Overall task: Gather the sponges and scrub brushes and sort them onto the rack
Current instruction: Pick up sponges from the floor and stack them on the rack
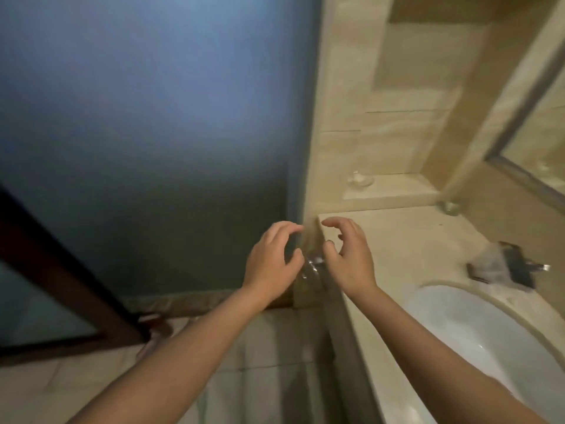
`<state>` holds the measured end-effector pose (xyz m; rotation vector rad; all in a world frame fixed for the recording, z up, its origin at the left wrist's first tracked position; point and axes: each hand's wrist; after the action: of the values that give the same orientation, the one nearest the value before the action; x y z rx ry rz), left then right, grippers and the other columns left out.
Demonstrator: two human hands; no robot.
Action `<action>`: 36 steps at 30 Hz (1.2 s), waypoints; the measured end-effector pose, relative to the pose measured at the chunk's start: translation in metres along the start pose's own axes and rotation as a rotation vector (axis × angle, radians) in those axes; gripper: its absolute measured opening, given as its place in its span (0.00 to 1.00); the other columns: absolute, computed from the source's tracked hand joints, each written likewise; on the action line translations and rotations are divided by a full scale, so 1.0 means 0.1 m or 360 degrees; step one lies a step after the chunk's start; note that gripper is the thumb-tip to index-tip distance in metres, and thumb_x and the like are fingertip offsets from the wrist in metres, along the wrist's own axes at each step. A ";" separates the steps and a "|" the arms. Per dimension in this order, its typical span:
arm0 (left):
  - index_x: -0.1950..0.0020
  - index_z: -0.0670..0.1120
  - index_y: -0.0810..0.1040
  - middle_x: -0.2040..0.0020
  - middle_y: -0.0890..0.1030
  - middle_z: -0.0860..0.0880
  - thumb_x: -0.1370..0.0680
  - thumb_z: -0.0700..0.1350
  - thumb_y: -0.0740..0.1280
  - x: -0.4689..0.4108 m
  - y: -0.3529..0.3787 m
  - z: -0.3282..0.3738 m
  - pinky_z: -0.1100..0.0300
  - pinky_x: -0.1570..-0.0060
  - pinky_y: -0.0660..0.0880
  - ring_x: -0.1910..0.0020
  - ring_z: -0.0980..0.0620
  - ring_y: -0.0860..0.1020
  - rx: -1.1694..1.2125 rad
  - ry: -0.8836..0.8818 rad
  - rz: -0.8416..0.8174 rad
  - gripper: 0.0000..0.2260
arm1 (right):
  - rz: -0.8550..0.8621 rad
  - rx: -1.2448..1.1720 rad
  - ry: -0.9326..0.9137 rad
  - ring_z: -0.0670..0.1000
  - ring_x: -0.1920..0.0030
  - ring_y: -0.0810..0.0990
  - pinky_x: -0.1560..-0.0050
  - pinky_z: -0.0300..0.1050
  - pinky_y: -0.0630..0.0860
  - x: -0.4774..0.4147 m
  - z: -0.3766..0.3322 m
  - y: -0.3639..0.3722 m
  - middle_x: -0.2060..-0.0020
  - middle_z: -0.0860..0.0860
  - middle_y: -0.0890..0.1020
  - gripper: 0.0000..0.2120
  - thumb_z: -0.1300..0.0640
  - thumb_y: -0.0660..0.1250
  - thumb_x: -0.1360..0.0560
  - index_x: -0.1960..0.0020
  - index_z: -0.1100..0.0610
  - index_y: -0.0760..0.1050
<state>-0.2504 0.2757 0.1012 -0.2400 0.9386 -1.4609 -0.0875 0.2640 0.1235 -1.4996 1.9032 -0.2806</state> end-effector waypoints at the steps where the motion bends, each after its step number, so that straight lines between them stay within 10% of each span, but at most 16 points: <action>1: 0.36 0.53 0.73 0.35 0.72 0.56 0.26 0.48 0.63 0.06 -0.12 -0.17 0.56 0.40 0.72 0.36 0.57 0.71 -0.0017 -0.0056 0.0033 0.18 | -0.0072 -0.0013 -0.0027 0.47 0.39 0.72 0.38 0.44 0.70 -0.01 -0.09 0.21 0.45 0.44 0.76 0.17 0.61 0.60 0.29 0.42 0.52 0.74; 21: 0.33 0.52 0.72 0.36 0.72 0.56 0.25 0.45 0.64 1.44 -2.15 -2.85 0.56 0.46 0.75 0.40 0.56 0.74 -0.0253 -0.0754 0.0254 0.19 | -0.0963 -0.0025 -0.0207 0.47 0.35 0.70 0.41 0.36 0.65 0.31 -1.47 3.43 0.36 0.48 0.73 0.21 0.61 0.63 0.26 0.34 0.51 0.71; 36: 0.34 0.55 0.72 0.38 0.73 0.58 0.25 0.47 0.65 1.90 -2.09 -4.07 0.65 0.51 0.73 0.42 0.60 0.74 -0.0342 -0.1357 0.0361 0.19 | -0.1578 0.0174 -0.0302 0.51 0.40 0.75 0.40 0.45 0.73 0.14 -1.25 5.01 0.37 0.49 0.75 0.21 0.59 0.66 0.25 0.33 0.52 0.70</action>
<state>-0.7031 0.2304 -0.0952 -0.8136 0.3948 -0.8985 -0.5542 0.3764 -0.0676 -2.1903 0.8546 -0.6323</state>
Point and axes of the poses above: each hand's wrist, its own x-axis away from the middle knuckle, its own y-axis out of the palm, z = x × y
